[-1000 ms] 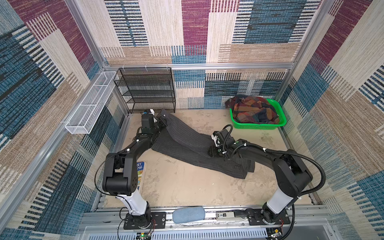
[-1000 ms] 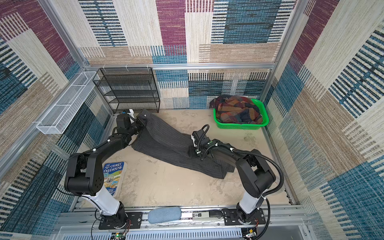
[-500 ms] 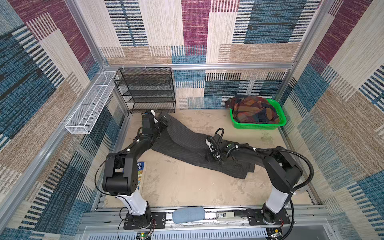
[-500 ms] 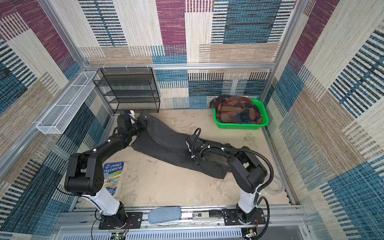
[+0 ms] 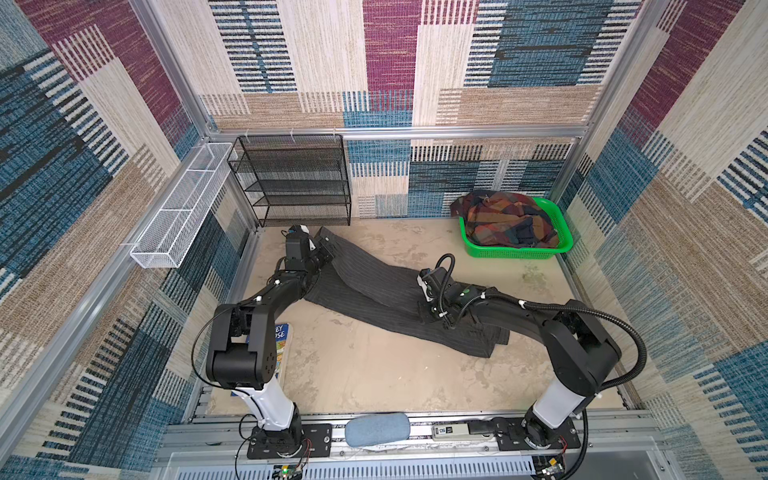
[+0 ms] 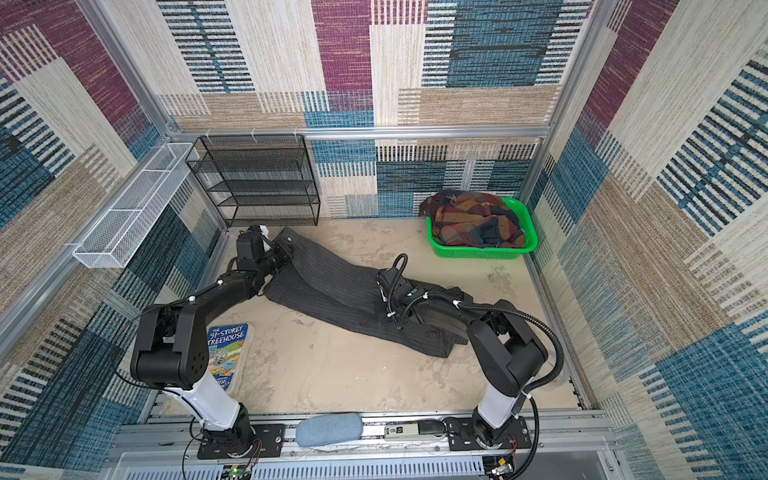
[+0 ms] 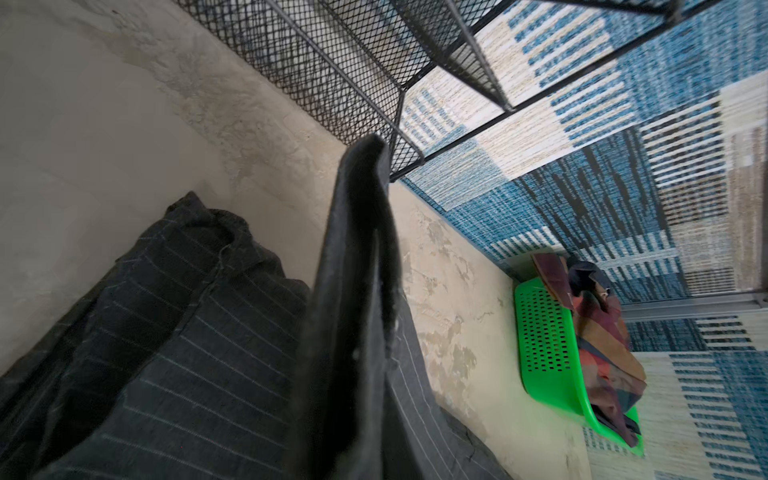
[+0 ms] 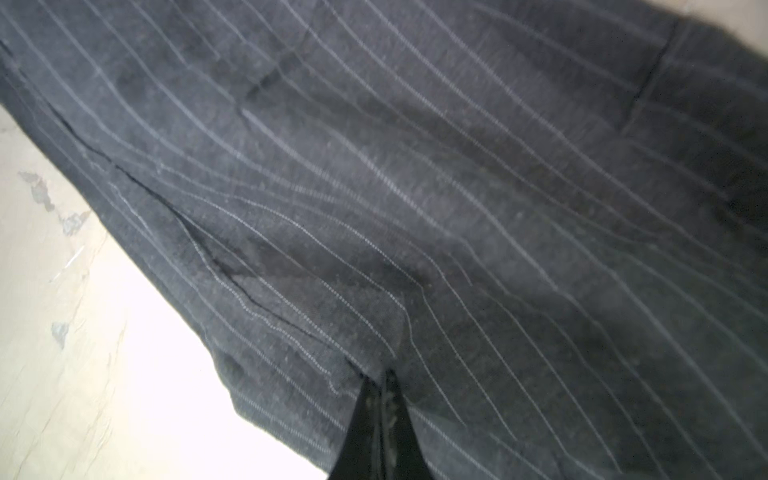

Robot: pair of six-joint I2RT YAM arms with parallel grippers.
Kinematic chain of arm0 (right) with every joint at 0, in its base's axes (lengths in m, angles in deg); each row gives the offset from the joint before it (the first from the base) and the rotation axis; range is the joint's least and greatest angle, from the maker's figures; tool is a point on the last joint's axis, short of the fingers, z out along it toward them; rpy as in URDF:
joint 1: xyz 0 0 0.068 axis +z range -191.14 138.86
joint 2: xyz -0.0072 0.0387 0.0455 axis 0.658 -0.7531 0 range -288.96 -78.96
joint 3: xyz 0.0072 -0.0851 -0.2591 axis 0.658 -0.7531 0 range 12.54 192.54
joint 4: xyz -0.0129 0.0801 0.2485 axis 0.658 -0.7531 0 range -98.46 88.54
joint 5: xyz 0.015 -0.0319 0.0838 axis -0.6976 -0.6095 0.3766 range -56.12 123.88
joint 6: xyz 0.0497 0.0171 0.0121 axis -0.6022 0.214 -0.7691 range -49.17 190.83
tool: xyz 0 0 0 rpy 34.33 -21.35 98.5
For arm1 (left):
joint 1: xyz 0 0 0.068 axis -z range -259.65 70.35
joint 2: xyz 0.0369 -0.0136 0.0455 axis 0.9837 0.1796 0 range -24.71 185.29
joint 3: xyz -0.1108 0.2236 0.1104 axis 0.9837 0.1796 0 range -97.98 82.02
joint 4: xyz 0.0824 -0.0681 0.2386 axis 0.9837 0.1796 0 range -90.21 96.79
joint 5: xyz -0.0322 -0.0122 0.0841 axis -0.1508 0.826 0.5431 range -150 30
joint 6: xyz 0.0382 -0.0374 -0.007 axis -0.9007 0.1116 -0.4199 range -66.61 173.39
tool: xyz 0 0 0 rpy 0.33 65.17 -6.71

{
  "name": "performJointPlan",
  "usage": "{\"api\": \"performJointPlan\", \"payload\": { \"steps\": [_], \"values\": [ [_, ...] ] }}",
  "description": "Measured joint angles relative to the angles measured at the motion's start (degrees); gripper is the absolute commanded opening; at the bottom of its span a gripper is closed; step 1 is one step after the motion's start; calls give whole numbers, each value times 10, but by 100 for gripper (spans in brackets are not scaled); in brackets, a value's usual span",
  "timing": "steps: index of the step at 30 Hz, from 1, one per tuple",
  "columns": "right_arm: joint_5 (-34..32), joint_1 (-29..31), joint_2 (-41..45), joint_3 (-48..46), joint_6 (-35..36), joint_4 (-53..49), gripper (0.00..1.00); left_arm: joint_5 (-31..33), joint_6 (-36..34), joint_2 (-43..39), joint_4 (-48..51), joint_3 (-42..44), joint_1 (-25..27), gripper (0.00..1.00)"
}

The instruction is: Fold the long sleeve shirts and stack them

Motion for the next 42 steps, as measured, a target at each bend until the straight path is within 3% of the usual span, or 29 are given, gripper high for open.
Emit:
{"api": "performJointPlan", "payload": {
  "steps": [3, 5, 8, 10, 12, 14, 17, 18, 20, 22, 25, 28, 35, 42],
  "values": [
    [16, 0, 9, -10, 0, -4, 15, 13, -4, 3, 0, 11, -1, 0],
    [27, 0, 9, -14, 0, -12, 30, 27, -11, 9, 2, 17, -2, 0],
    [40, 0, 3, -13, 5, -23, 41, 31, -15, 23, 23, 12, -6, 6],
    [47, 0, 5, -10, 5, -33, 46, 37, -17, 29, 60, -6, -10, 20],
    [52, 0, 15, -4, 5, -42, 49, 46, -24, 25, 96, -22, -13, 43],
    [57, 0, 33, 3, 5, -46, 50, 70, -29, 11, 145, -40, -16, 50],
    [59, -2, 61, 14, 4, -51, 51, 113, -36, -20, 243, -83, -21, 72],
    [61, -4, 68, 16, 2, -53, 51, 134, -37, -32, 280, -99, -23, 73],
    [62, -9, 78, 19, -10, -59, 47, 166, -40, -49, 339, -128, -25, 66],
    [55, -16, 85, 19, -31, -69, 42, 180, -44, -58, 382, -149, -26, 51],
    [33, -22, 93, 12, -73, -76, 38, 149, -50, -48, 415, -177, -18, 22],
    [26, -22, 113, -15, -121, -80, 39, 98, -61, 2, 424, -219, 4, 2],
    [16, -29, 118, -64, -202, -71, 39, 12, -68, 156, 427, -278, 32, 0],
    [44, -90, 43, -50, -209, -22, 38, -3, -36, 183, 380, -192, 25, 0]
  ]
}}
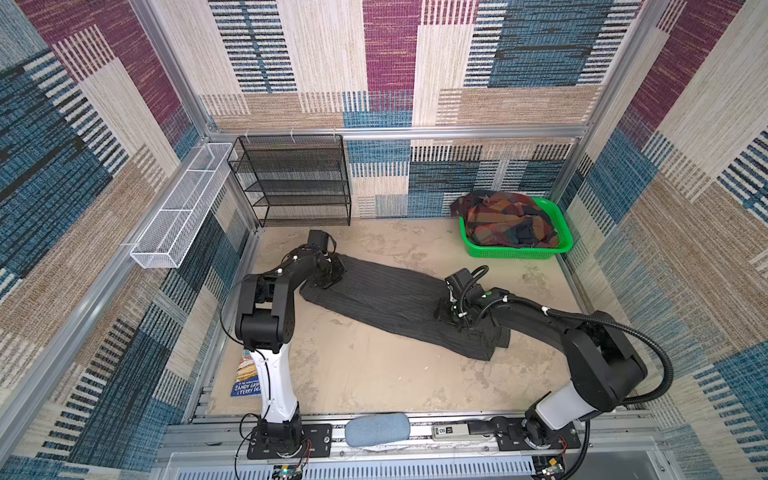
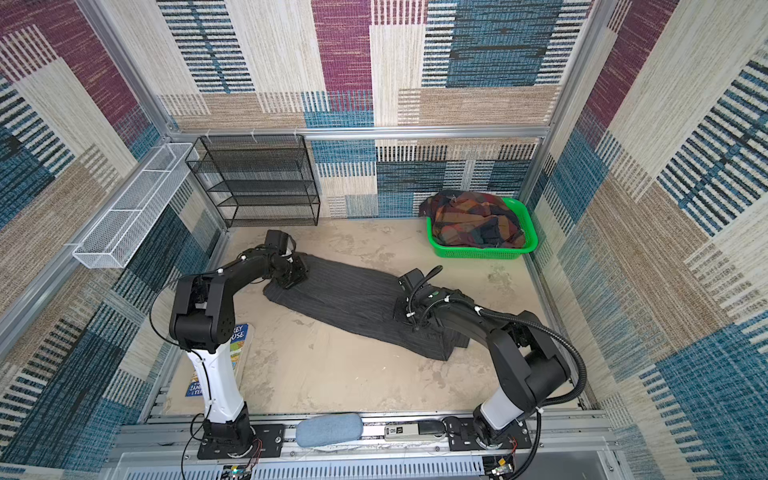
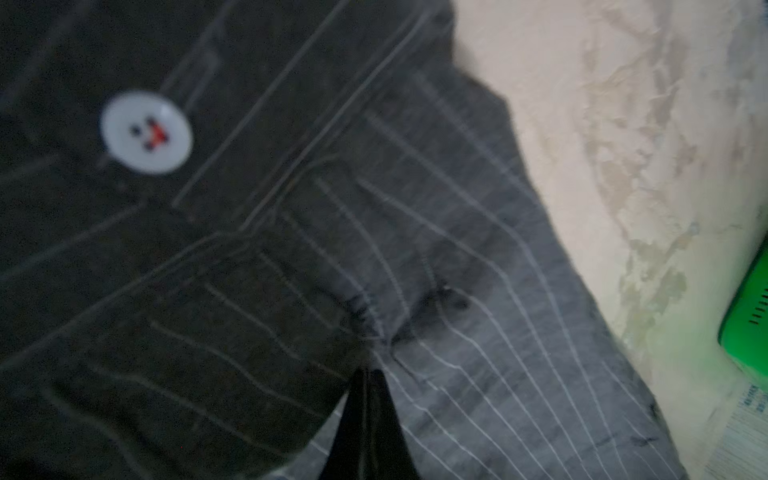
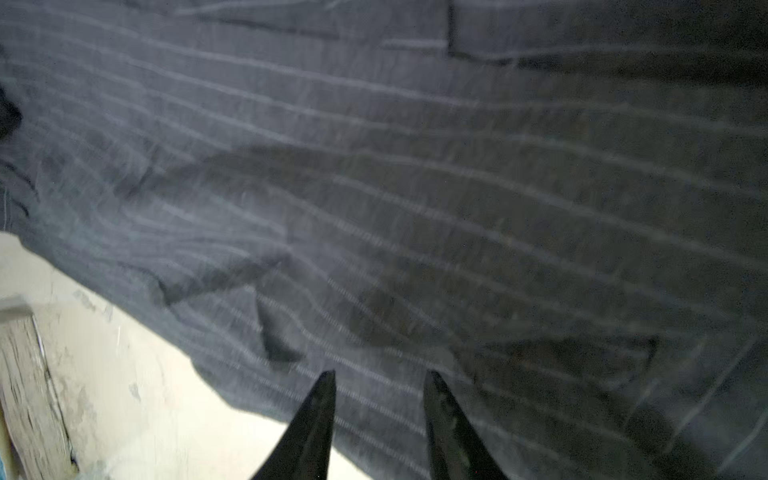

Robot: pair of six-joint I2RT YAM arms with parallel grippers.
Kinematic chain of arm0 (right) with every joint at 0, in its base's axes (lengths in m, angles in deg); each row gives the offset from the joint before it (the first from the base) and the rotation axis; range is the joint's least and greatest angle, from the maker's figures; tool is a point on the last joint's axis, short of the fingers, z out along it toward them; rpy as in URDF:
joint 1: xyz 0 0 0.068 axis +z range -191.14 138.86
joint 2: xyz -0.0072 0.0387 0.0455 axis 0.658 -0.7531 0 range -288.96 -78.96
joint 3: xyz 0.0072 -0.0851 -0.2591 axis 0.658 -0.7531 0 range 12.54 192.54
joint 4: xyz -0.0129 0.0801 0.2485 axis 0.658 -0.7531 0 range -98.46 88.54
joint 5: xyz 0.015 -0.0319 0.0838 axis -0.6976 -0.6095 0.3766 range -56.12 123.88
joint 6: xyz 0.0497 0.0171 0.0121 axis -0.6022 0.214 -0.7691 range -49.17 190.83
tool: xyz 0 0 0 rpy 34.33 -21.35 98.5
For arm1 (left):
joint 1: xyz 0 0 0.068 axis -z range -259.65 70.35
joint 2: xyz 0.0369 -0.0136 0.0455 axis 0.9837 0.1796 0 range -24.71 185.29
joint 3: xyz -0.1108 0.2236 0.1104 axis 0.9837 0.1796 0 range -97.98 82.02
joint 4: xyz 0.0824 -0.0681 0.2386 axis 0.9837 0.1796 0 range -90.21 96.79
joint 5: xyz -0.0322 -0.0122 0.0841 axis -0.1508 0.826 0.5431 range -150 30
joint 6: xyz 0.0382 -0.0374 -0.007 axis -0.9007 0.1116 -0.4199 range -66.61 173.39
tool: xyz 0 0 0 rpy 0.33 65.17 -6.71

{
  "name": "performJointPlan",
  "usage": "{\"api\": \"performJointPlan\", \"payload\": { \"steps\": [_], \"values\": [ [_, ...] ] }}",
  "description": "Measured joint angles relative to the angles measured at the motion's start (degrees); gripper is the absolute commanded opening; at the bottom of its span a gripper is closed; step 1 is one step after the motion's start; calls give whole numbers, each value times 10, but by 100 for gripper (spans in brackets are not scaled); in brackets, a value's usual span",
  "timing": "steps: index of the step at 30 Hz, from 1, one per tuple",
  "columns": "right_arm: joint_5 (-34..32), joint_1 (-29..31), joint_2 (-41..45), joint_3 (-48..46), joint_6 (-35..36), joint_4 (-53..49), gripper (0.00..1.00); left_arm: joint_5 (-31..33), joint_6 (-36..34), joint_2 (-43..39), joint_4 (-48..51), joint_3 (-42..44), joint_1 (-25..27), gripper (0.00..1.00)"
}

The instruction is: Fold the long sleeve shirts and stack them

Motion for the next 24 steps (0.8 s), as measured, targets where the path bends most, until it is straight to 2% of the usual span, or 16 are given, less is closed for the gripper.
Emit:
{"api": "performJointPlan", "payload": {
  "steps": [11, 17, 21, 24],
  "values": [
    [31, -86, -142, 121, 83, 2, 37, 31, 91, -123, -148, 216, -2, 0],
    [27, -93, -245, 274, 140, -37, 37, 49, 148, -197, -164, 304, 11, 0],
    [27, -93, -311, 403, 171, -80, 37, 54, 199, -244, -158, 347, 38, 0],
    [26, -89, -327, 465, 187, -98, 38, 42, 231, -280, -145, 361, 58, 0]
  ]
}}
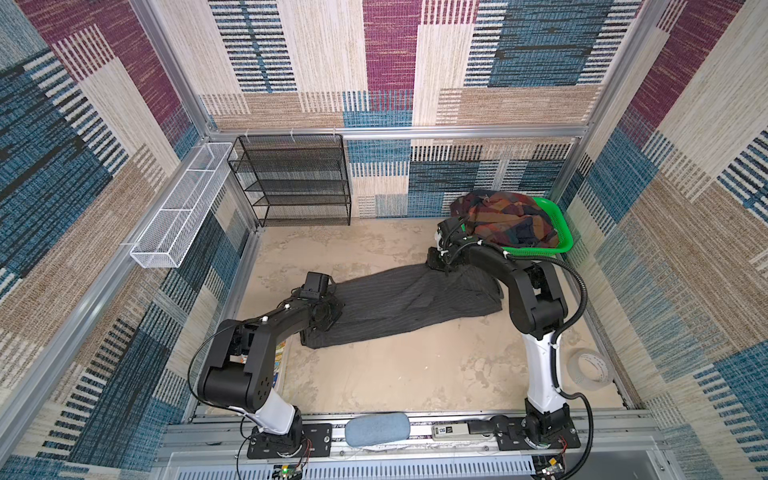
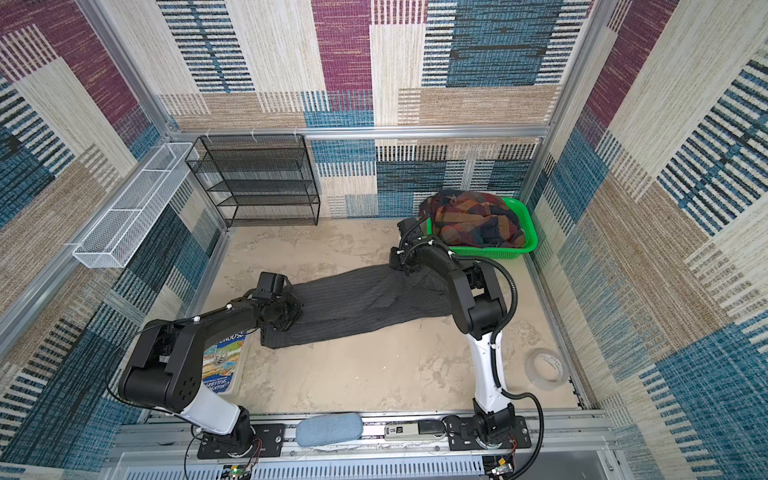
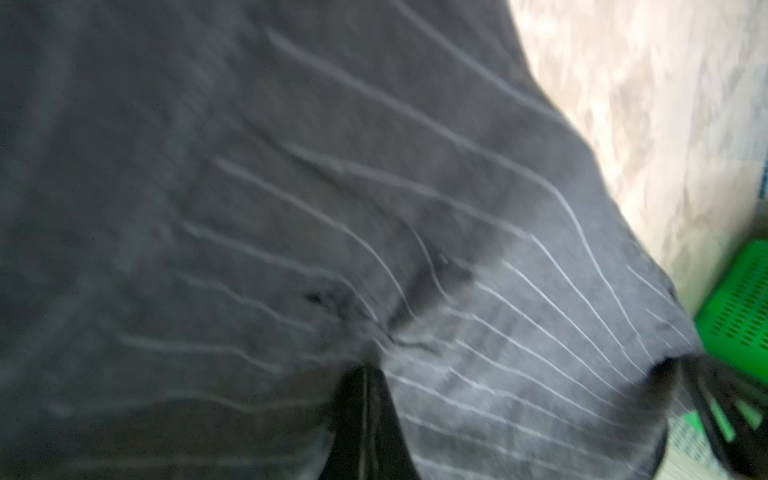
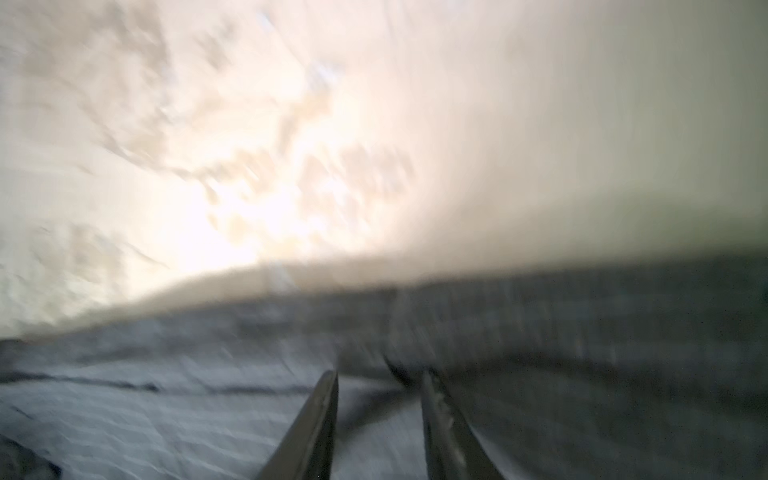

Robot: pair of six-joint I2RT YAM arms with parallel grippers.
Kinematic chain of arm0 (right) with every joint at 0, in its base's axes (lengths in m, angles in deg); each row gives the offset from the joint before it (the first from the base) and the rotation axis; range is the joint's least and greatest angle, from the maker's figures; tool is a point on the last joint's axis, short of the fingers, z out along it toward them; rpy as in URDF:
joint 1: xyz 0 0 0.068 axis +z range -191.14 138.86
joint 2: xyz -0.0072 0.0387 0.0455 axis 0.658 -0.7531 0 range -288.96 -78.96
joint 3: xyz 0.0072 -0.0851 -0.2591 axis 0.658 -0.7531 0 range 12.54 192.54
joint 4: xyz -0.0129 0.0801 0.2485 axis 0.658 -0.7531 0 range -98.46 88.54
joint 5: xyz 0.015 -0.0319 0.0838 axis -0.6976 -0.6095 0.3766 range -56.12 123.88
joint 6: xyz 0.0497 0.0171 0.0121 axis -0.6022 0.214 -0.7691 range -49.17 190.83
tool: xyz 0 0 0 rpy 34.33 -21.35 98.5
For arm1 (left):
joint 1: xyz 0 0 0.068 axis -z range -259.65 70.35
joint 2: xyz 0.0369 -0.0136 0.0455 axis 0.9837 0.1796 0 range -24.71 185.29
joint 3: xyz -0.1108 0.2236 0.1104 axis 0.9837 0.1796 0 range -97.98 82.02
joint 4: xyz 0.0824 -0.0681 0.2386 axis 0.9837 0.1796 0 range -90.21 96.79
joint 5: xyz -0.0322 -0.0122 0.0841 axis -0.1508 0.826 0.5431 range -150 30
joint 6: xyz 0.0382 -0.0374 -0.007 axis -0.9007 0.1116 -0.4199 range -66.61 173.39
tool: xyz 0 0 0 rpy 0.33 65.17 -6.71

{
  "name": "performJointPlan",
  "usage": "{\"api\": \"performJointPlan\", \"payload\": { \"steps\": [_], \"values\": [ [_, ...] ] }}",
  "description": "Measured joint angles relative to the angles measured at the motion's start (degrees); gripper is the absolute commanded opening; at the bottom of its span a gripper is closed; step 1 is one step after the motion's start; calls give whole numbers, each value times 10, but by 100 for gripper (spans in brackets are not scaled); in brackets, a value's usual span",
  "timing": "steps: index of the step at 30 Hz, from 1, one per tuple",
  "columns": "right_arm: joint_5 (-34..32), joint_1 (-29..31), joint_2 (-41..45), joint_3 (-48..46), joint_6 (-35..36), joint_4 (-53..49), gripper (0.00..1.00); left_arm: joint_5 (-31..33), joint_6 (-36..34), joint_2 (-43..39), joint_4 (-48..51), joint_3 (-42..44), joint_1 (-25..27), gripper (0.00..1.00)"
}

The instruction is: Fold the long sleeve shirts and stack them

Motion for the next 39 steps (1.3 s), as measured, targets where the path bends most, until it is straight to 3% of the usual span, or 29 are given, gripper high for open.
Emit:
{"api": "performJointPlan", "payload": {
  "steps": [3, 7, 11, 15, 20, 24, 31, 39],
  "values": [
    [-16, 14, 24, -3, 8, -11, 39, 3, 13, -43, 27, -9, 2, 0],
    [-42, 46, 120, -93, 4, -19, 41, 30, -30, -56, 94, -94, 1, 0],
    [-44, 81, 210, -216, -34, -1, 41, 29, -111, 6, 120, -181, -1, 0],
    [-40, 100, 200, -252, -68, 24, 38, 15, -163, 78, 113, -196, -6, 0],
    [-43, 106, 143, -231, -94, 81, 37, 15, -179, 113, 74, -155, -12, 0],
    [-42, 106, 106, -221, -99, 97, 37, 21, -177, 95, 36, -95, -12, 0],
    [-28, 133, 47, -172, -103, 127, 36, 56, -125, -30, 0, 46, -13, 0],
    [-5, 163, -55, -17, -81, 110, 36, 64, -62, -195, 48, 145, -7, 0]
  ]
}}
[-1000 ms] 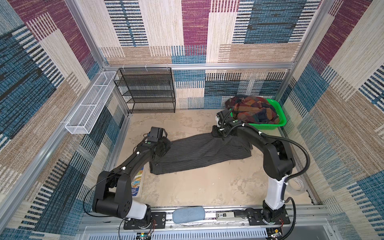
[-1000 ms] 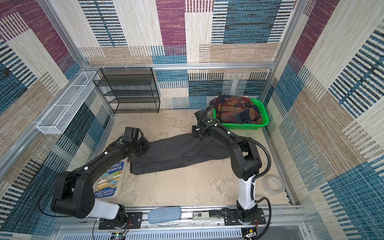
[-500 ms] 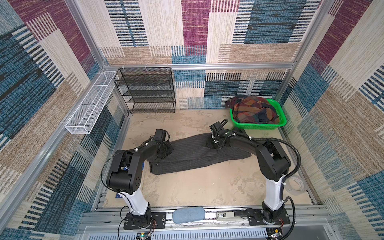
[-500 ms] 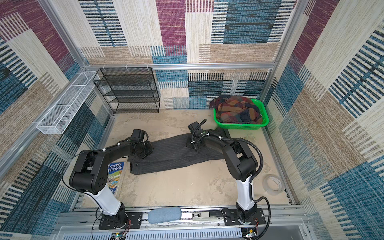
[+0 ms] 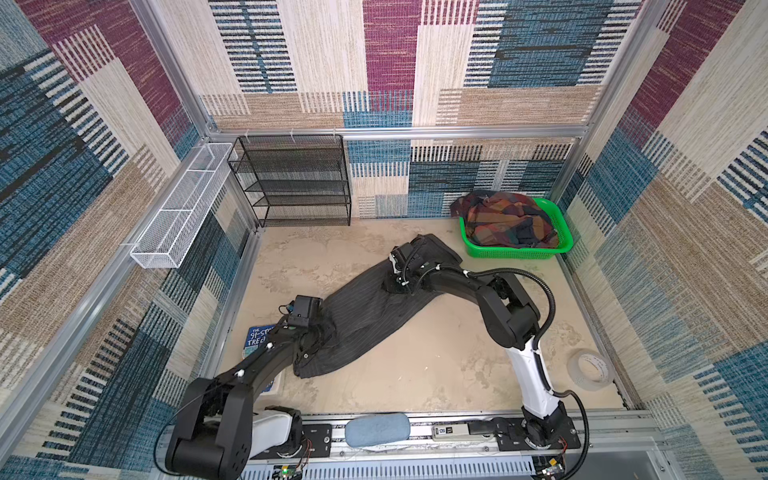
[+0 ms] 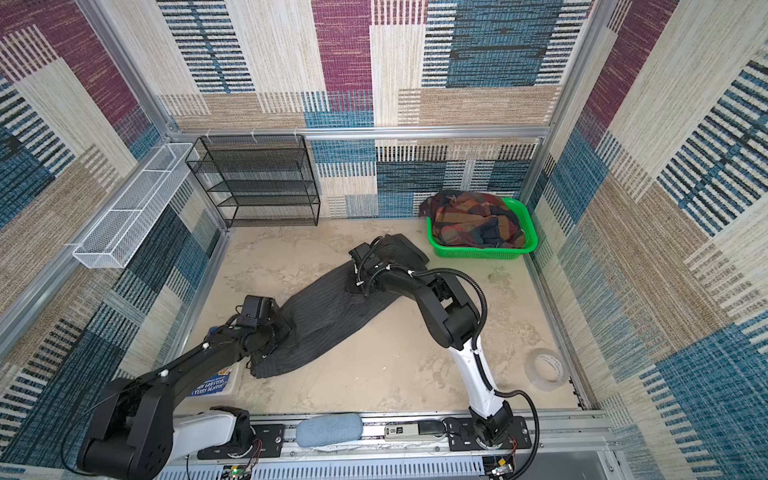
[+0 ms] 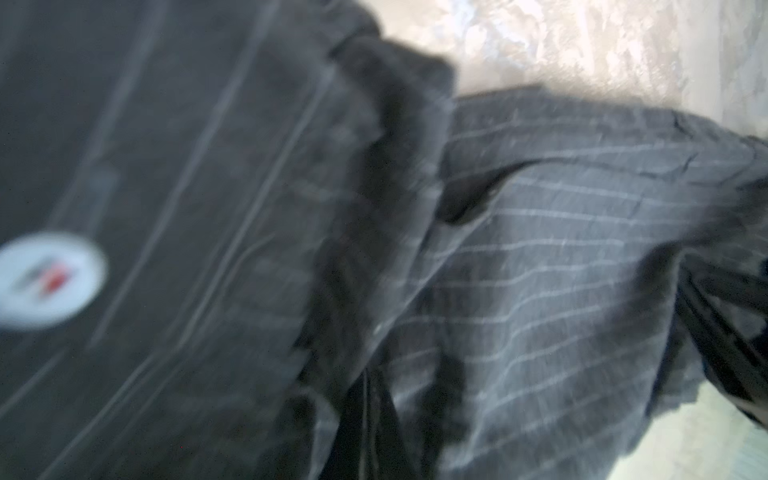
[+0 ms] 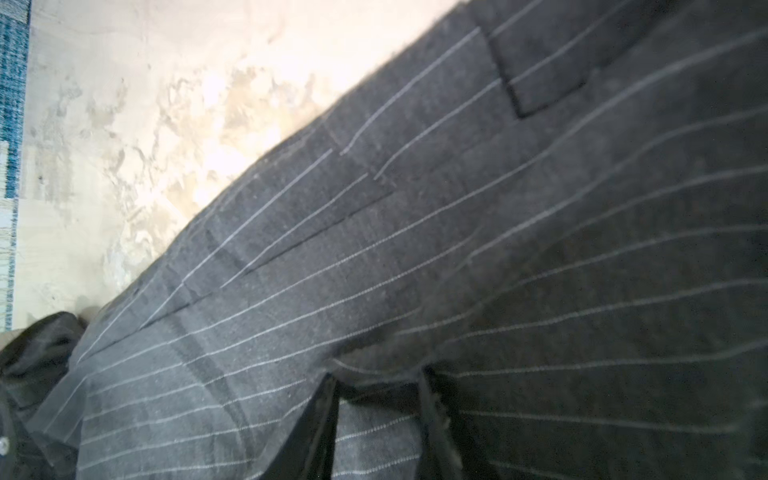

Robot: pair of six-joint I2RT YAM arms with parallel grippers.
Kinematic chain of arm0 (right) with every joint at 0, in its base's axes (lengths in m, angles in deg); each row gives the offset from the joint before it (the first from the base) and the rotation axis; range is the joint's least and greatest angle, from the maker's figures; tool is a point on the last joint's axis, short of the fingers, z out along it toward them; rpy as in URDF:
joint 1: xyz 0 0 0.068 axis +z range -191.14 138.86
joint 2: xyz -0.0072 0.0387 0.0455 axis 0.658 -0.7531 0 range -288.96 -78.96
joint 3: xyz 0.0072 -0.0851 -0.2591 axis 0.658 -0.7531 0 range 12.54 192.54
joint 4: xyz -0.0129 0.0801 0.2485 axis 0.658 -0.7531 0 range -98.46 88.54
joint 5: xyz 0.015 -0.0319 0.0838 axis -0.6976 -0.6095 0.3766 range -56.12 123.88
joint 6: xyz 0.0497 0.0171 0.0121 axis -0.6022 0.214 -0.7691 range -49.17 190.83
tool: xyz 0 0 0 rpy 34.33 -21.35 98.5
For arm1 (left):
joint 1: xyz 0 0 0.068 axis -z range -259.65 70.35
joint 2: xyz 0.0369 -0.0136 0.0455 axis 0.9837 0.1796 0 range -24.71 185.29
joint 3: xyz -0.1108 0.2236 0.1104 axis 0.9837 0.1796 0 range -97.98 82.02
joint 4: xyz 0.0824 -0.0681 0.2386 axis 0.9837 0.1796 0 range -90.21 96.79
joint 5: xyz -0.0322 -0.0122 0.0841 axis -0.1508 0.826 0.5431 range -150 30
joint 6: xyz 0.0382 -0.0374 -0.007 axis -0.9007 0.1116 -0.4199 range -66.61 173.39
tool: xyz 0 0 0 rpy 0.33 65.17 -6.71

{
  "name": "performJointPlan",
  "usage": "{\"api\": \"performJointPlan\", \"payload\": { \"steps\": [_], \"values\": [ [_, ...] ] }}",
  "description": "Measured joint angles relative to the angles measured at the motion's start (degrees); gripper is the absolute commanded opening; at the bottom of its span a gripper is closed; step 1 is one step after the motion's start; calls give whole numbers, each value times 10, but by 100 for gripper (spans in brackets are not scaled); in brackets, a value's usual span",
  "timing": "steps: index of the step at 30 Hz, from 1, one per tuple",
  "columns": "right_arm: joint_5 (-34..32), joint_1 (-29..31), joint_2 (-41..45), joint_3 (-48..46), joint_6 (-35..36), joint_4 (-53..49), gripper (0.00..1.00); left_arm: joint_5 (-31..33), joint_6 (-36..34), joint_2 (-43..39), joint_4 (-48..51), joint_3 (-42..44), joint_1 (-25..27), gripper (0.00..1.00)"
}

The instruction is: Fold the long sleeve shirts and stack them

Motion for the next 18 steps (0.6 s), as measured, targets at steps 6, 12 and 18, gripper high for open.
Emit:
{"api": "performJointPlan", "payload": {
  "steps": [6, 12, 18],
  "values": [
    [-18, -7, -92, 196, 61, -97, 37, -31, 22, 30, 4, -28, 47, 0],
    [-61, -10, -48, 220, 92, -141, 39, -43, -9, 58, 59, -141, 69, 0],
    [-76, 14, 158, -82, 43, -102, 40, -18, -114, 124, 127, -235, 46, 0]
  ]
}}
